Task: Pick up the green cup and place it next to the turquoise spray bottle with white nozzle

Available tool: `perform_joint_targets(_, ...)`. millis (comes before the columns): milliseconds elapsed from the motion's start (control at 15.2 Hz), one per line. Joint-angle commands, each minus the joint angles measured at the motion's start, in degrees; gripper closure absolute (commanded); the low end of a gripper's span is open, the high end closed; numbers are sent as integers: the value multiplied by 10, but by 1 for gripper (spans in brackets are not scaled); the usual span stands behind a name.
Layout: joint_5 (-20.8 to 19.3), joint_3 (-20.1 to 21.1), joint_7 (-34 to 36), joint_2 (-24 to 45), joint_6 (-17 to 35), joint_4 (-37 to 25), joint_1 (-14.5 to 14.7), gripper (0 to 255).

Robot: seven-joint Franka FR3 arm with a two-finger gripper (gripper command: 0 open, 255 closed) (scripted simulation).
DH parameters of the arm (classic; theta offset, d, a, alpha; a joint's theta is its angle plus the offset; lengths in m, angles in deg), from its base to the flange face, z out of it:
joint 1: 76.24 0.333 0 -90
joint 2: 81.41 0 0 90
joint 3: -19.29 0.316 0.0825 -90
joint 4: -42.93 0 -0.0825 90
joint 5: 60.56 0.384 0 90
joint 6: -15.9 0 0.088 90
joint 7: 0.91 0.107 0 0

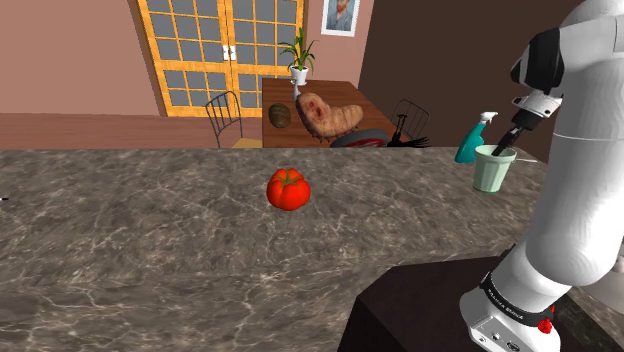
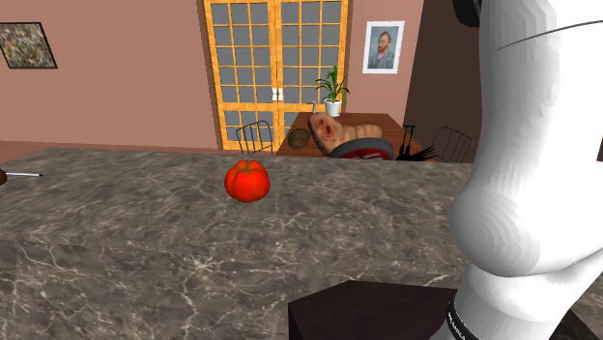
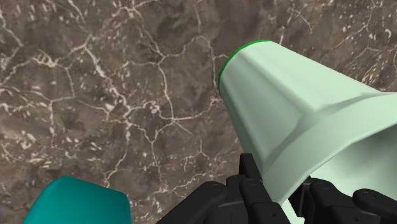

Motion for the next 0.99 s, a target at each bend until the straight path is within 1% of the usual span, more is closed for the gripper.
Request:
perform_joint_targets(0, 9, 9, -9, 9, 9, 6, -9, 255)
perform_joint_targets(132, 16, 16, -15, 16, 17, 12, -15, 255)
perform_joint_targets(594, 16, 16, -15, 16, 17, 12, -15, 255)
perform_joint_targets(660, 16, 16, -15, 16, 17, 12, -14, 0)
perform_joint_targets(924, 16, 16, -15, 16, 17, 12, -15, 0)
